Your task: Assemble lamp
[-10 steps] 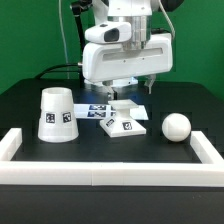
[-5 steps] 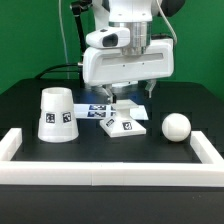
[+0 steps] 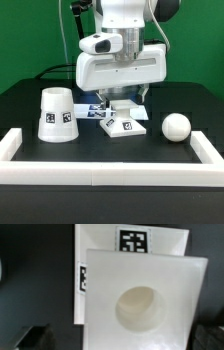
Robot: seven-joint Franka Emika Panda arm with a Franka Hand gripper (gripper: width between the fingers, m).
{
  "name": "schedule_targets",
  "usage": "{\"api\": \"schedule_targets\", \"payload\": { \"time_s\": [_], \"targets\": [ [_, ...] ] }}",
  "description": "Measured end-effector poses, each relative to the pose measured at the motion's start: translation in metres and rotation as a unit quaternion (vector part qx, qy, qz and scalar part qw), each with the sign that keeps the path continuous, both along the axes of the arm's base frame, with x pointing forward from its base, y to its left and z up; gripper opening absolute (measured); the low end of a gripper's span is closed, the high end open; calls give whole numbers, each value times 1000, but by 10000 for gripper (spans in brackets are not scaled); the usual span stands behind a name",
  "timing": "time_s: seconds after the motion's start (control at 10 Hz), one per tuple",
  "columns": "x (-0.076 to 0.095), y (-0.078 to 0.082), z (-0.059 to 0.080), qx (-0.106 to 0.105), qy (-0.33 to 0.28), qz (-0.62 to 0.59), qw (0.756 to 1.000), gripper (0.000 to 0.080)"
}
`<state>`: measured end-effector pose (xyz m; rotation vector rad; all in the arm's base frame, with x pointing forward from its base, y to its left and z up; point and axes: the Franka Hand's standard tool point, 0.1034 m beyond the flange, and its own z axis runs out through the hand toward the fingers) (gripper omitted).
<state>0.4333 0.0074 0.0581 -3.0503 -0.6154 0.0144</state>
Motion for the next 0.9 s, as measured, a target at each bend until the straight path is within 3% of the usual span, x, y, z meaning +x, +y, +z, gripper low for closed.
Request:
{"api": "schedule_targets", "payload": {
  "time_s": [0.6, 0.7, 0.9],
  "targets": [
    [-6, 0, -11, 1, 9, 4, 1000, 700],
    [-5, 0, -11, 1, 9, 4, 1000, 567],
    [-5, 0, -11, 1, 9, 4, 1000, 533]
  ]
}}
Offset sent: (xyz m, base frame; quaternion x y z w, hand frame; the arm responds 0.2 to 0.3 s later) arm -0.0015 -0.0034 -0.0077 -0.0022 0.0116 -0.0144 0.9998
